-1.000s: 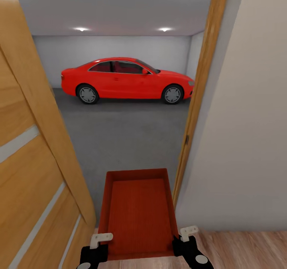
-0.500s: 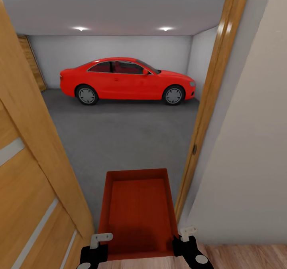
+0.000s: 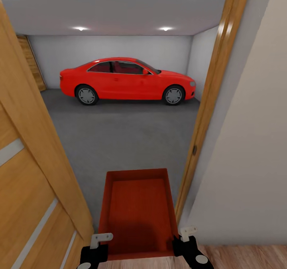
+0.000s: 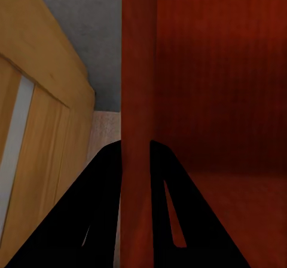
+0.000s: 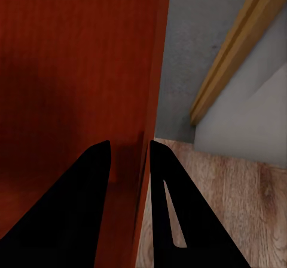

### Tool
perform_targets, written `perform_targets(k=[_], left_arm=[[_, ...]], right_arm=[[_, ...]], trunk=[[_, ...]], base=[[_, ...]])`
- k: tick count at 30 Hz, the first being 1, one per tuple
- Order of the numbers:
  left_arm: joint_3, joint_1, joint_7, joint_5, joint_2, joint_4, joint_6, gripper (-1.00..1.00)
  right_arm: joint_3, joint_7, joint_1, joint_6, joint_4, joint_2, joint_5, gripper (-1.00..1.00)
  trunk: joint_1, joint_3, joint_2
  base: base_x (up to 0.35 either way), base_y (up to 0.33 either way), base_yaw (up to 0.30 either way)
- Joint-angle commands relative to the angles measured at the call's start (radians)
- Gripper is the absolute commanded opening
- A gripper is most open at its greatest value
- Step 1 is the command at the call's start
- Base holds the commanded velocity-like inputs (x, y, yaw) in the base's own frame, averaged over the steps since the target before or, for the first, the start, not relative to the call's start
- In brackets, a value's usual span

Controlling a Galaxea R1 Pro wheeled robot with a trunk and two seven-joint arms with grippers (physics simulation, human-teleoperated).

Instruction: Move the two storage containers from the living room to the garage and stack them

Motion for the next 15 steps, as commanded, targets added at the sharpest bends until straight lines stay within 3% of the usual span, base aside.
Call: perform_targets(k=[1,8,15], left_arm=[[-0.003,0.000,-0.007,0.053,-0.042,0.000,0.005,-1.00],[-0.003,0.000,-0.007,0.053,-0.042,0.000,0.005,-1.00],[-0.002,0.000,-0.008,0.053,-0.042,0.000,0.005,-1.00]], right_arm=[[-0.010,-0.004,-0.001,-0.050,-0.005,0.001,-0.026,-1.00],[-0.041,-0.004,-0.001,-0.048,-0.005,0.001,-0.026,-1.00],[-0.046,-0.004,-0.001,-0.047,-0.005,0.001,-0.026,-1.00]], trunk=[[0.001,-0.002,-0.002],[0.001,-0.002,-0.002],[0.001,-0.002,-0.002]], base=[[0.050,0.000,0.000],[0.247,0.000,0.000],[0.311,0.000,0.000]])
